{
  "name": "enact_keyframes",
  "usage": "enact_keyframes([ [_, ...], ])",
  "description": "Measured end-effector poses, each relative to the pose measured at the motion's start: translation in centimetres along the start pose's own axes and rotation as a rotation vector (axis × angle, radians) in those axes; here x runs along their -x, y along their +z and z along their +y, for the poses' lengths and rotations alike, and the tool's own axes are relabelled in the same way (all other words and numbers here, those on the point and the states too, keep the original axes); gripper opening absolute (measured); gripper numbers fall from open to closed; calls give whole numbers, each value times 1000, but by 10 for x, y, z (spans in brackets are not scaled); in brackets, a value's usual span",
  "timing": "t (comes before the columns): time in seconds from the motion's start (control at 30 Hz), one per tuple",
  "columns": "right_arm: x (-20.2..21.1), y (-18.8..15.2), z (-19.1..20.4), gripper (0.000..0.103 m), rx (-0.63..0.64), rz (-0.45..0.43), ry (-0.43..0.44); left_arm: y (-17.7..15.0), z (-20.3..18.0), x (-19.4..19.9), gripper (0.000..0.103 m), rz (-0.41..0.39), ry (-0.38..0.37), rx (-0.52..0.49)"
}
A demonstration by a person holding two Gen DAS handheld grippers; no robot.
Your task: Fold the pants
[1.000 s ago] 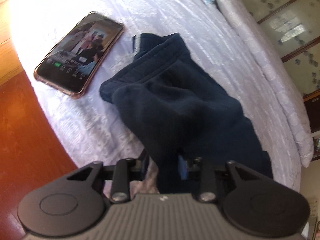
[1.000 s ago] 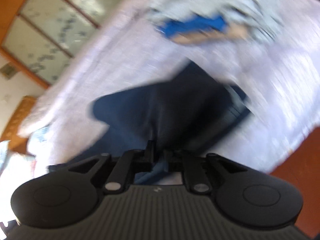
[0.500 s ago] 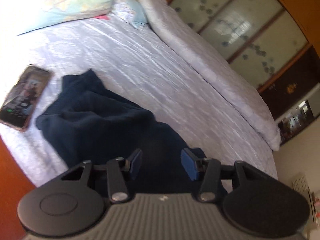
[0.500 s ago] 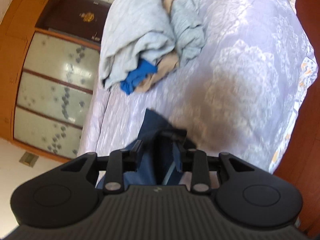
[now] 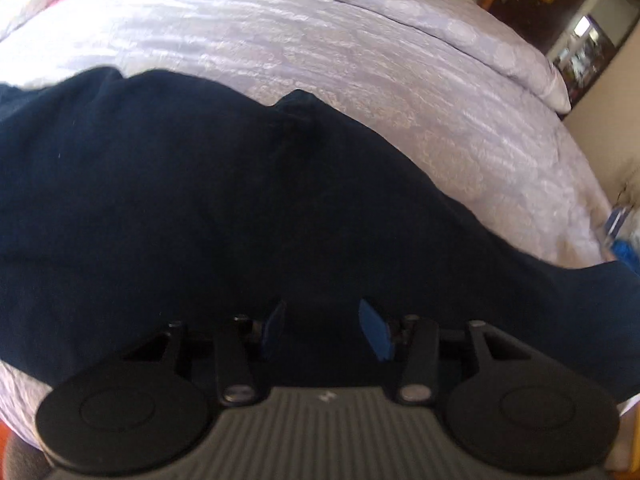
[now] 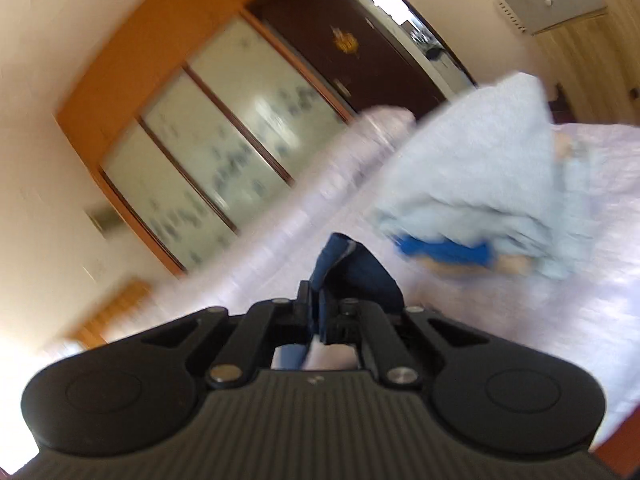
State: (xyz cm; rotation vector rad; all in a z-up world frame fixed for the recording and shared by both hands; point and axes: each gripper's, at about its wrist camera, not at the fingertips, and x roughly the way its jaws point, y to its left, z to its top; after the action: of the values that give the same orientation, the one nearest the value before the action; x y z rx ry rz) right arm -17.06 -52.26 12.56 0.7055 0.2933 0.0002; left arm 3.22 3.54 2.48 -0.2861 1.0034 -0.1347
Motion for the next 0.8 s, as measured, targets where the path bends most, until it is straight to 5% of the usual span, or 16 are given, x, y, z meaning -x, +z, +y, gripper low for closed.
enact_keyframes([
  [0.13,1,-41,-58,14,-27,202,-350,-2,-7,0,46,-7,25,-45],
  [0.2,12,-51,-85,14,-103,188,-487,-2,-9,1,47,-4,27,-56],
  [0.3,22,-37,-95,14,-200,93,-449,-3,-9,3,48,-2,27,-61],
  [0.43,-24,0,-61,16,-25,94,-400,-2,-11,4,52,-3,37,-67],
  [0.47,-39,8,-56,18,14,108,-375,-3,-12,5,53,-4,41,-71],
  [0.57,-96,19,-52,52,126,218,-324,-4,-17,4,55,-8,57,-96],
  [0.67,-144,12,-51,55,261,336,-357,-5,-20,4,56,-5,70,-105],
  [0.7,-156,7,-52,53,295,377,-366,-5,-21,5,57,-3,73,-106],
  [0.8,-162,-6,-44,13,381,431,-338,-5,-23,4,57,1,74,-100],
])
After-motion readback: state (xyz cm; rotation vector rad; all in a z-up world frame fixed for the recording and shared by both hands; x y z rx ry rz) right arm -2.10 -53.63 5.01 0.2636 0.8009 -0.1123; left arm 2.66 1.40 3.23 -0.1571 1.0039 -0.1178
